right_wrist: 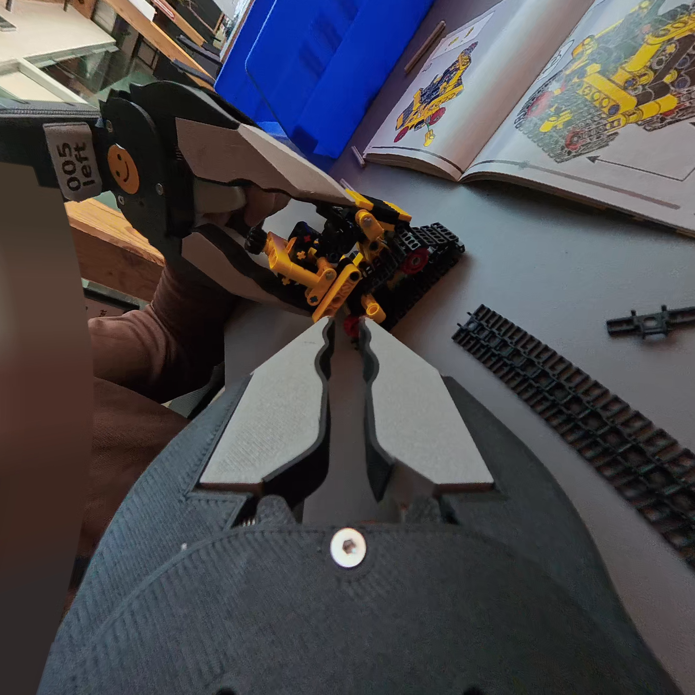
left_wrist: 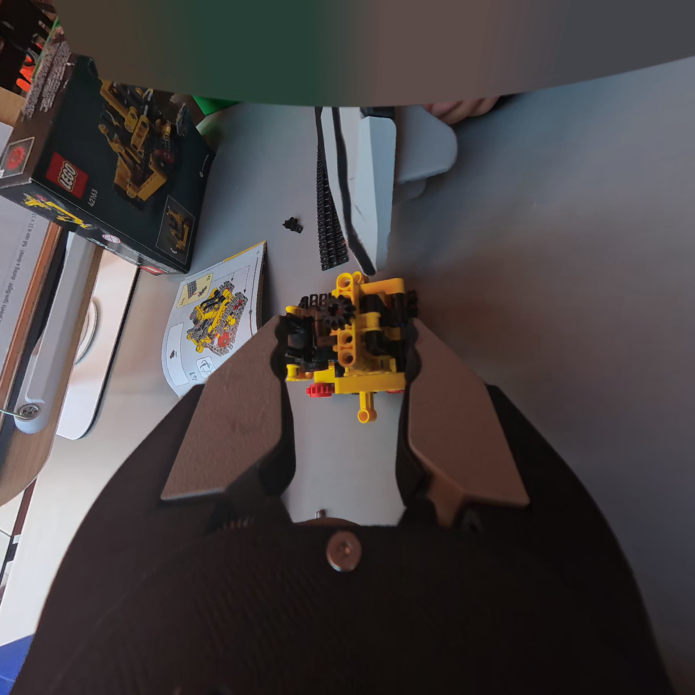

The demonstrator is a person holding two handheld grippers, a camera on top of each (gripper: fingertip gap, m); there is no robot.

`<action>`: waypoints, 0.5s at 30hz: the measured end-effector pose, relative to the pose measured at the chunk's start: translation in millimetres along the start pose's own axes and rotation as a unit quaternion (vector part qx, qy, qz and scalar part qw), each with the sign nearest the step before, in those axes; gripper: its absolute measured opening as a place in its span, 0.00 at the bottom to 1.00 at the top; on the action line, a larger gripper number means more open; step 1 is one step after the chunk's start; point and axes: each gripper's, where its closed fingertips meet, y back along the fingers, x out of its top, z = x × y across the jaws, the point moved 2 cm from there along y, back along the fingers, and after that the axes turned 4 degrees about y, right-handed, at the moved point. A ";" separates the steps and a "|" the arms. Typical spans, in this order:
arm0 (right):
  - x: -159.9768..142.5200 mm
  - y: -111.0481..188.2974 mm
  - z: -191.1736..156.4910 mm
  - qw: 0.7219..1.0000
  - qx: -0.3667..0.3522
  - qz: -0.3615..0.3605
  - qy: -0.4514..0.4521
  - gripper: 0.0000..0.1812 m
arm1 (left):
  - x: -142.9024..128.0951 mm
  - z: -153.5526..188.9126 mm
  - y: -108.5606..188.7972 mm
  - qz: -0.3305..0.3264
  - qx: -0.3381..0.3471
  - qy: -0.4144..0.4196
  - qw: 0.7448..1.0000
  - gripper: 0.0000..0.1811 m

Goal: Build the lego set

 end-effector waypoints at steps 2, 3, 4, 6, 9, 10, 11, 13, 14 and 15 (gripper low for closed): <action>-0.5 0.3 -0.2 1.000 -0.019 0.005 0.019 0.05 | -0.2 -0.3 -0.2 -0.002 0.001 0.004 1.000 0.33; -1.0 0.7 -0.7 0.999 -0.029 0.007 0.030 0.06 | -0.1 -0.4 -0.2 -0.001 0.001 0.005 1.000 0.33; -2.0 1.2 -1.5 0.998 -0.040 0.008 0.043 0.05 | -0.2 -0.4 -0.3 0.000 0.000 0.007 1.000 0.33; -4.5 1.8 -3.3 0.996 -0.060 0.008 0.069 0.05 | -0.5 -0.8 -0.2 0.002 -0.001 0.011 1.000 0.33; -7.7 1.3 -6.0 0.990 -0.088 -0.001 0.113 0.03 | -0.5 -0.8 -0.3 0.001 -0.001 0.010 1.000 0.33; -8.3 1.0 -6.6 0.987 -0.098 -0.005 0.130 0.03 | -0.5 -0.7 -0.2 0.001 0.000 0.009 1.000 0.33; -8.2 0.5 -7.7 0.983 -0.104 -0.008 0.150 0.03 | -0.3 -0.6 -0.2 0.000 0.001 0.008 1.000 0.33; -6.9 -0.1 -9.9 0.976 -0.114 -0.009 0.187 0.02 | -0.4 -0.6 -0.1 0.000 0.001 0.008 1.000 0.33; -6.6 -0.3 -9.7 0.973 -0.119 -0.011 0.198 0.02 | -0.5 -0.6 -0.1 0.000 0.001 0.009 1.000 0.33; -7.0 -1.0 -9.6 0.971 -0.121 -0.015 0.204 0.02 | -0.5 -0.6 -0.2 0.000 0.001 0.010 1.000 0.33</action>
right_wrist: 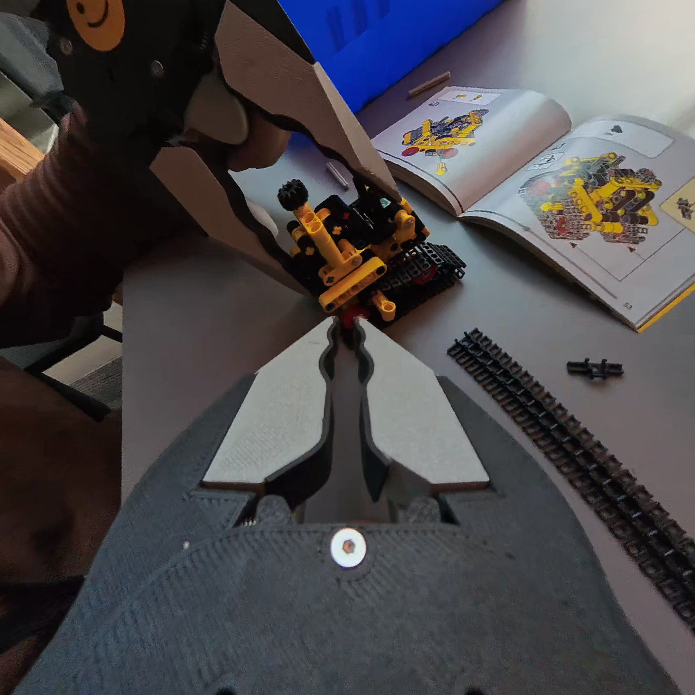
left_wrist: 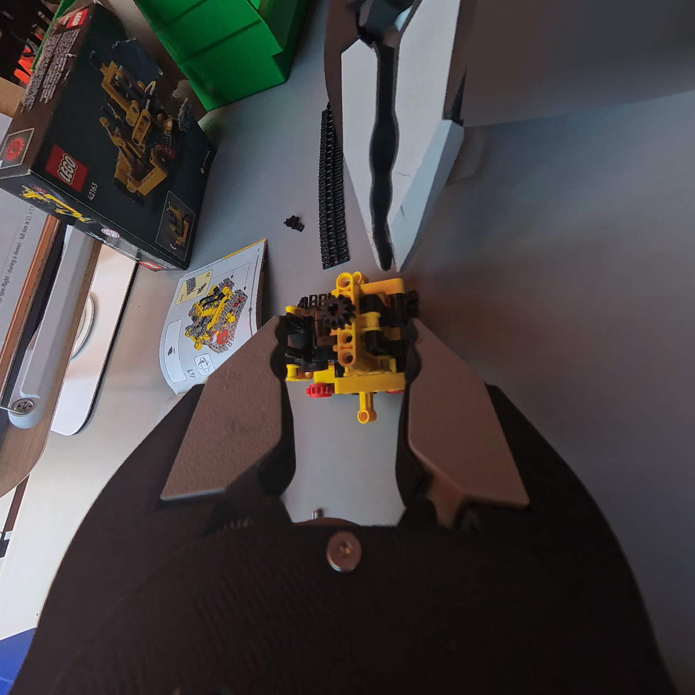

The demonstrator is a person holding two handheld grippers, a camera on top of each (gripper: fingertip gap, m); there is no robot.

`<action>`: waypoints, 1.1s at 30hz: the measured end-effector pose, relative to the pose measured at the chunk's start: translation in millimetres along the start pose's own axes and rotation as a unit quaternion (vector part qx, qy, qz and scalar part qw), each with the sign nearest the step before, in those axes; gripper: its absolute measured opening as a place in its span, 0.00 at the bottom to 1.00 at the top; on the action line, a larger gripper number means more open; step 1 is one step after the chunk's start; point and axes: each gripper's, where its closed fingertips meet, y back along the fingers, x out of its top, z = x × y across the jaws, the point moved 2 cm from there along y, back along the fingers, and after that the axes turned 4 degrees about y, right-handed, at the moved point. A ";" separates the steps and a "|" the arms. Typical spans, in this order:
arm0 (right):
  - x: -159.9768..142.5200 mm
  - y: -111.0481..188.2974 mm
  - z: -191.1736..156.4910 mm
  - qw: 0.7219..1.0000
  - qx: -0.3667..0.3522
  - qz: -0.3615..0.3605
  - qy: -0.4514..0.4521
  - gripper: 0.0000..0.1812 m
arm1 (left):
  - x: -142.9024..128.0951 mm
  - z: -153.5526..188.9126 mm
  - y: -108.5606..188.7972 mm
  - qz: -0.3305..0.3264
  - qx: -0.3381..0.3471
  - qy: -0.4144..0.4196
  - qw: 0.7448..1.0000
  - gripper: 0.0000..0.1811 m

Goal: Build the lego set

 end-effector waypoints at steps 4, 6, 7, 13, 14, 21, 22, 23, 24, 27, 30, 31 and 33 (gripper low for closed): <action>-0.1 -1.8 3.4 1.000 -0.008 -0.006 0.006 0.02 | -0.1 0.0 0.1 0.001 0.000 0.000 1.000 0.33; 1.2 -2.5 5.4 1.000 -0.012 -0.006 0.011 0.03 | -0.1 0.1 0.1 0.000 0.000 0.000 1.000 0.33; 1.1 -3.2 5.6 1.000 -0.013 -0.007 0.014 0.03 | -0.1 0.1 0.2 0.000 0.000 0.000 1.000 0.33; 0.9 -6.5 6.3 0.997 -0.045 -0.018 0.058 0.03 | -0.3 -0.1 0.0 0.002 -0.002 0.004 1.000 0.33; 0.9 -7.6 6.2 0.996 -0.049 -0.021 0.065 0.03 | -0.3 -0.1 0.0 0.002 -0.002 0.005 1.000 0.33; 2.2 -9.6 7.1 0.995 -0.054 -0.022 0.076 0.01 | 0.7 1.7 -0.1 0.003 -0.006 0.004 1.000 0.33; 2.3 -9.6 7.0 0.995 -0.053 -0.022 0.076 0.01 | 0.7 1.8 -0.1 0.003 -0.006 0.004 1.000 0.33; 2.4 -9.5 7.0 0.995 -0.054 -0.022 0.076 0.01 | 0.6 1.7 -0.1 0.003 -0.006 0.004 1.000 0.33; 2.3 -9.6 6.9 0.995 -0.055 -0.022 0.077 0.01 | 0.6 1.8 -0.1 0.003 -0.006 0.005 1.000 0.33; 2.2 -10.2 7.0 0.995 -0.057 -0.023 0.081 0.01 | 0.5 1.6 0.0 0.004 -0.007 0.006 1.000 0.33; 1.8 -11.2 7.7 0.995 -0.055 -0.027 0.078 0.00 | 0.5 1.7 -0.1 0.004 -0.007 0.006 1.000 0.33; 1.5 -11.7 8.0 0.995 -0.053 -0.029 0.076 0.00 | 0.5 1.6 -0.2 0.004 -0.007 0.006 1.000 0.33; 0.4 -12.6 7.8 0.996 -0.046 -0.034 0.070 0.00 | 0.6 1.6 -0.1 0.004 -0.007 0.005 1.000 0.33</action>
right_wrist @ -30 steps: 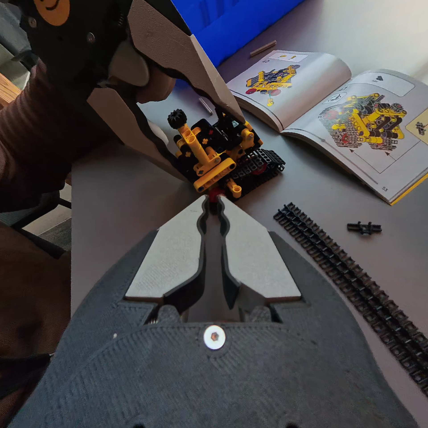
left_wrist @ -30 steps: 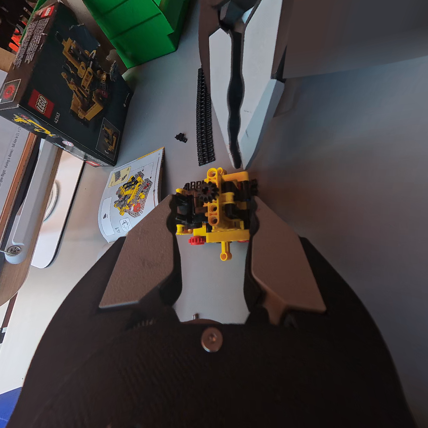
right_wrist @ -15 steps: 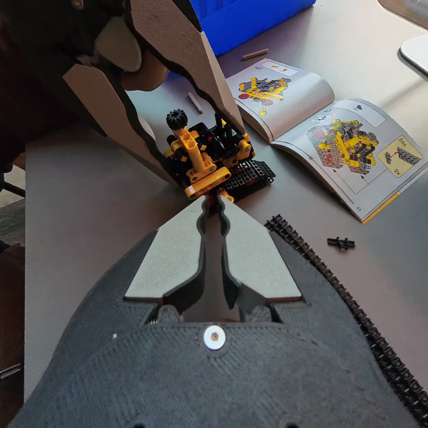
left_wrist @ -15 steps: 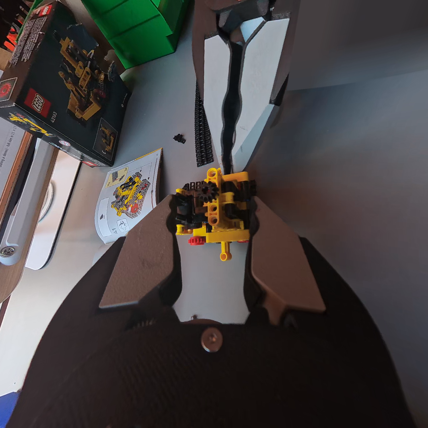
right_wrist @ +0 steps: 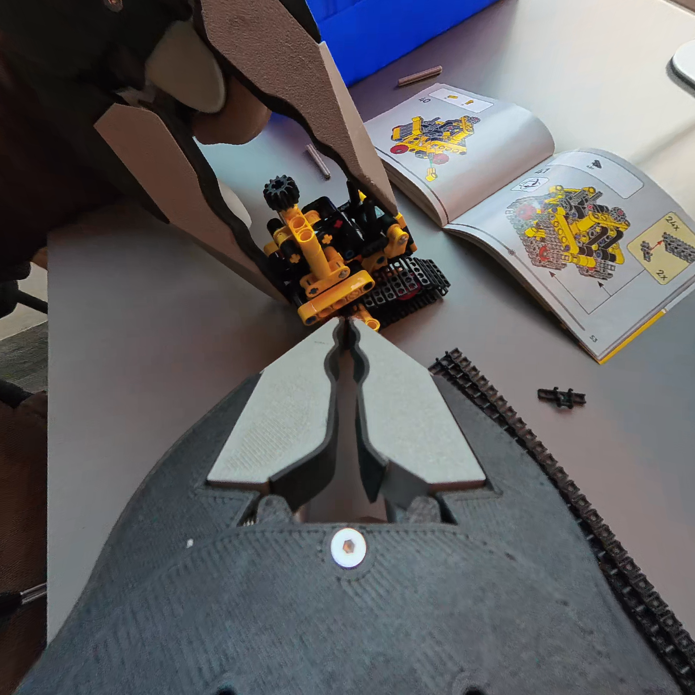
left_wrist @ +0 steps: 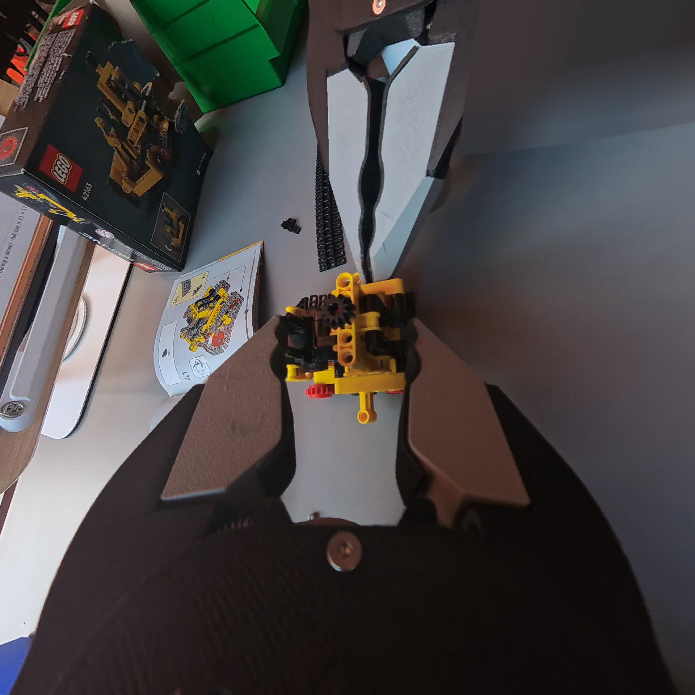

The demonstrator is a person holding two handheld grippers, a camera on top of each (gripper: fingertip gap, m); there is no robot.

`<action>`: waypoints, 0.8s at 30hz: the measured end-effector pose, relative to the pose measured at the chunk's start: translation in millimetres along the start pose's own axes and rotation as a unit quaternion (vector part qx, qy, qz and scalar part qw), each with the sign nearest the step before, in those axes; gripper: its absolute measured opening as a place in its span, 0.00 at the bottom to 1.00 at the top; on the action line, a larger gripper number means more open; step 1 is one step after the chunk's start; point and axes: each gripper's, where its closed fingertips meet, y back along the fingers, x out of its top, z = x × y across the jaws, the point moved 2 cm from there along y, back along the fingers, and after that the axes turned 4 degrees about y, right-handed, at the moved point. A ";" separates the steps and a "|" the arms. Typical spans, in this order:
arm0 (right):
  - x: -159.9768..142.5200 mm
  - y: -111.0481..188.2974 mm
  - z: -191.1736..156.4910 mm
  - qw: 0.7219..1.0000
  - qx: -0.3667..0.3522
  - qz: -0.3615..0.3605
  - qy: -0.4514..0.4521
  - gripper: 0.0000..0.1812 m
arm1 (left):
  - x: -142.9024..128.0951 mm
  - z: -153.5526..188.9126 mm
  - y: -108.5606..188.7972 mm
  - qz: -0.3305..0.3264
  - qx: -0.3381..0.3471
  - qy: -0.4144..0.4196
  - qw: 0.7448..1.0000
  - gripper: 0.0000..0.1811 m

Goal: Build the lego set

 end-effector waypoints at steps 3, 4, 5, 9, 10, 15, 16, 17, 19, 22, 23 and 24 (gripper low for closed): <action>0.4 0.5 -1.5 1.000 0.011 0.003 -0.005 0.00 | 0.1 0.1 0.0 -0.002 0.002 -0.003 1.000 0.33; 0.4 0.6 -1.7 1.000 0.015 0.003 -0.007 0.00 | 0.1 0.1 0.0 -0.004 0.002 -0.004 1.000 0.33; 0.4 0.5 -2.0 1.000 0.019 0.003 -0.009 0.00 | 0.2 0.1 0.0 -0.005 0.004 -0.006 1.000 0.34; 1.6 2.9 -3.5 0.999 0.042 0.013 -0.025 0.00 | 0.5 0.8 0.2 -0.003 0.004 -0.011 1.000 0.33; 2.1 4.4 -4.5 0.998 0.053 0.018 -0.032 0.00 | 0.5 0.8 0.2 -0.001 0.003 -0.011 1.000 0.33; 0.0 9.4 -8.4 0.987 0.128 0.023 -0.092 0.00 | 0.5 0.5 0.3 0.011 -0.004 -0.010 1.000 0.33; 0.4 10.0 -6.5 0.984 0.138 0.026 -0.109 0.00 | 0.5 1.2 0.7 0.018 -0.006 -0.016 1.000 0.33; 0.9 10.8 -4.2 0.981 0.146 0.031 -0.126 0.00 | 0.3 1.6 1.3 0.023 -0.010 -0.018 1.000 0.33; -0.8 12.7 0.8 0.977 0.152 0.032 -0.149 0.00 | -1.4 -0.2 1.6 0.023 -0.015 -0.002 1.000 0.33; -4.8 15.9 4.3 0.977 0.146 0.028 -0.155 0.00 | -1.8 -1.0 1.1 0.025 -0.017 0.006 1.000 0.33; -4.1 16.5 4.5 0.978 0.141 0.032 -0.150 0.01 | -1.8 -1.1 1.0 0.024 -0.017 0.007 1.000 0.33; -4.2 16.0 4.2 0.980 0.133 0.030 -0.142 0.02 | -1.8 -1.2 0.9 0.023 -0.017 0.008 1.000 0.33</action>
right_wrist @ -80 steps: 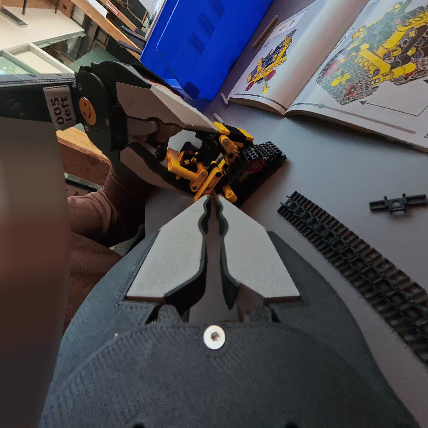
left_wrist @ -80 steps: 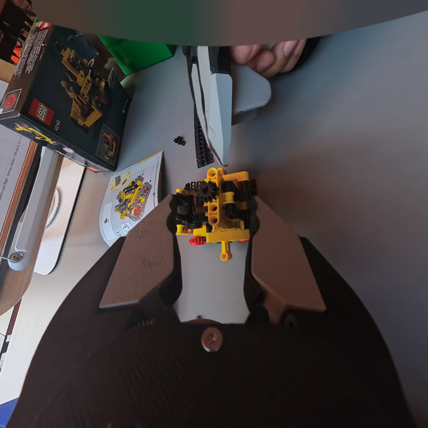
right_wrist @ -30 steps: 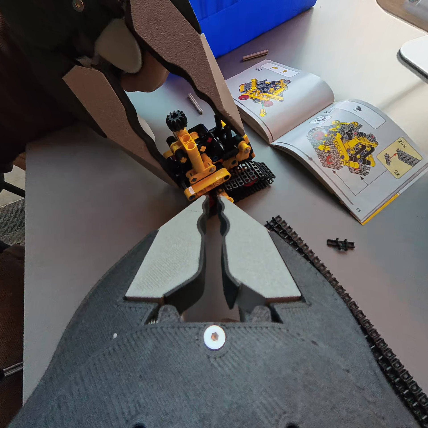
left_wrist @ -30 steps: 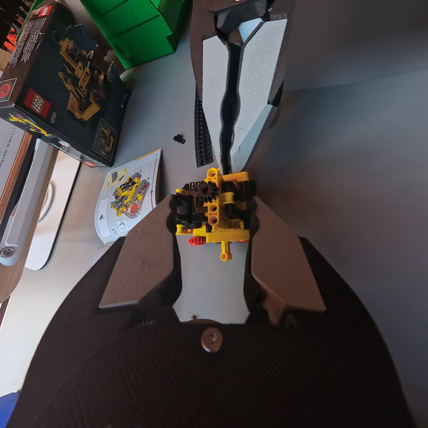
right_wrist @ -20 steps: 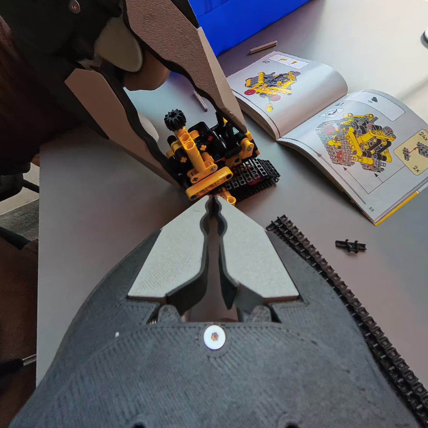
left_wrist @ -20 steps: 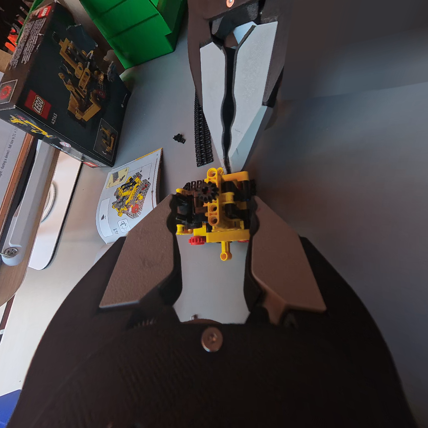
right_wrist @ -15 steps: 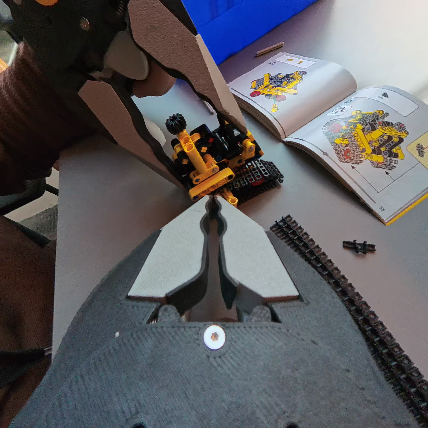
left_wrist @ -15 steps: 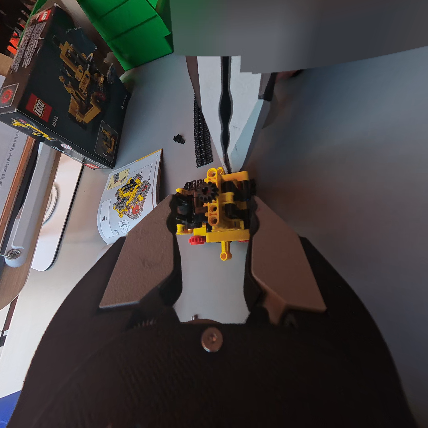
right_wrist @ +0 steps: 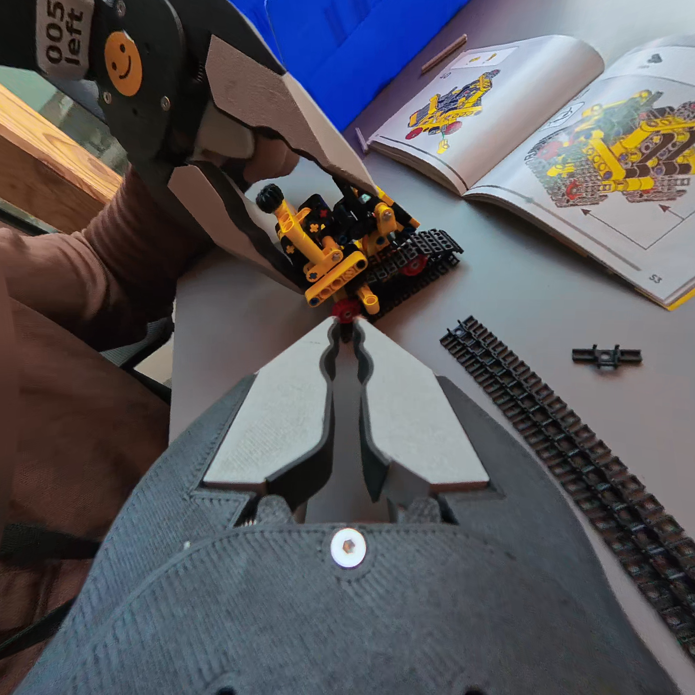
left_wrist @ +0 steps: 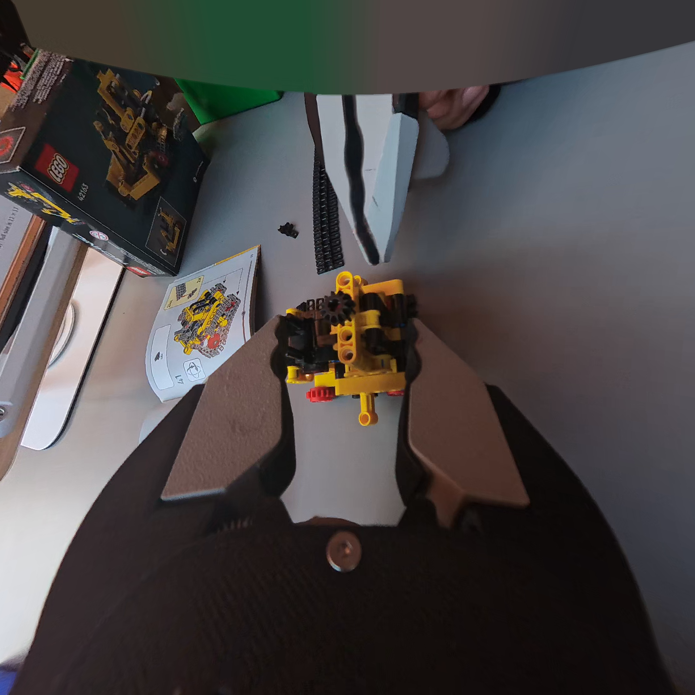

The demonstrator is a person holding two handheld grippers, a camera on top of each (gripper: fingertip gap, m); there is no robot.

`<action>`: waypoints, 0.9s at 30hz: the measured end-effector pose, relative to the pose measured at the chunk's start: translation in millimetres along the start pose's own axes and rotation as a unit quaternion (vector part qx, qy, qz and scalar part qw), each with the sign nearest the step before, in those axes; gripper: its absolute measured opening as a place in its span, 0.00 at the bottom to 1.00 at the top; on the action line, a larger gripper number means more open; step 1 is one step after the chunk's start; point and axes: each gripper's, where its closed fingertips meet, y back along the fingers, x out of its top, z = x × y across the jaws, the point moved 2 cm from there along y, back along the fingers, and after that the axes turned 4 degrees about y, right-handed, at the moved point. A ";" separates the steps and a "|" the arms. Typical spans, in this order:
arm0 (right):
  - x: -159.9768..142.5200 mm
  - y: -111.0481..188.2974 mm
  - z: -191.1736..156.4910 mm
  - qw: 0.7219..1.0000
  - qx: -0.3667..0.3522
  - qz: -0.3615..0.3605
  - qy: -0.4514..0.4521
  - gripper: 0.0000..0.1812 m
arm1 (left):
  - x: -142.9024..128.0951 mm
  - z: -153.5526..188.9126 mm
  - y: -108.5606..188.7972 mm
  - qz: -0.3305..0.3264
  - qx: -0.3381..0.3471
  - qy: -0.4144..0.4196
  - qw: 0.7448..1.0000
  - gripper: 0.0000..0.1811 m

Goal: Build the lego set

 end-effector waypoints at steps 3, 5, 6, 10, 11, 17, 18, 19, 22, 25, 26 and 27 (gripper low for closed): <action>-2.2 -5.1 -1.6 0.999 -0.027 -0.017 0.035 0.02 | 0.0 -0.1 -0.1 -0.002 0.001 0.001 1.000 0.33; -0.3 -7.7 -3.3 0.997 -0.041 -0.015 0.056 0.01 | 0.1 0.0 0.0 -0.004 0.003 0.000 1.000 0.33; 0.4 -9.0 -4.1 0.997 -0.046 -0.014 0.062 0.01 | 0.2 0.3 0.0 -0.005 0.004 -0.001 1.000 0.33; 2.8 -11.2 -3.7 0.996 -0.055 -0.010 0.065 0.01 | 0.5 0.6 0.3 -0.010 0.008 -0.007 1.000 0.33; 4.1 -10.2 -3.8 0.996 -0.054 -0.004 0.064 0.01 | 0.6 0.8 0.3 -0.011 0.009 -0.008 1.000 0.33; 14.1 3.6 14.0 0.996 -0.066 0.022 0.054 0.02 | 0.5 0.9 0.3 -0.009 0.007 -0.008 1.000 0.33; 14.8 3.3 16.5 0.998 -0.050 0.020 0.031 0.04 | 0.6 0.9 0.3 -0.009 0.007 -0.008 1.000 0.33; 15.1 1.6 17.3 0.999 -0.029 0.019 0.002 0.06 | 0.7 0.9 0.3 -0.010 0.008 -0.009 1.000 0.33; 14.9 -4.4 20.5 0.998 0.002 0.018 -0.058 0.07 | 0.9 1.4 0.5 -0.012 0.010 -0.015 1.000 0.33; 17.3 -7.2 26.0 0.997 0.001 0.017 -0.077 0.07 | 1.1 1.7 0.5 -0.014 0.011 -0.017 1.000 0.33; 17.6 -8.8 26.9 0.996 0.005 0.016 -0.085 0.07 | 1.1 1.7 0.4 -0.013 0.011 -0.016 1.000 0.33; 17.8 -10.7 27.4 0.995 0.010 0.014 -0.095 0.07 | 1.2 1.6 0.4 -0.013 0.010 -0.015 1.000 0.33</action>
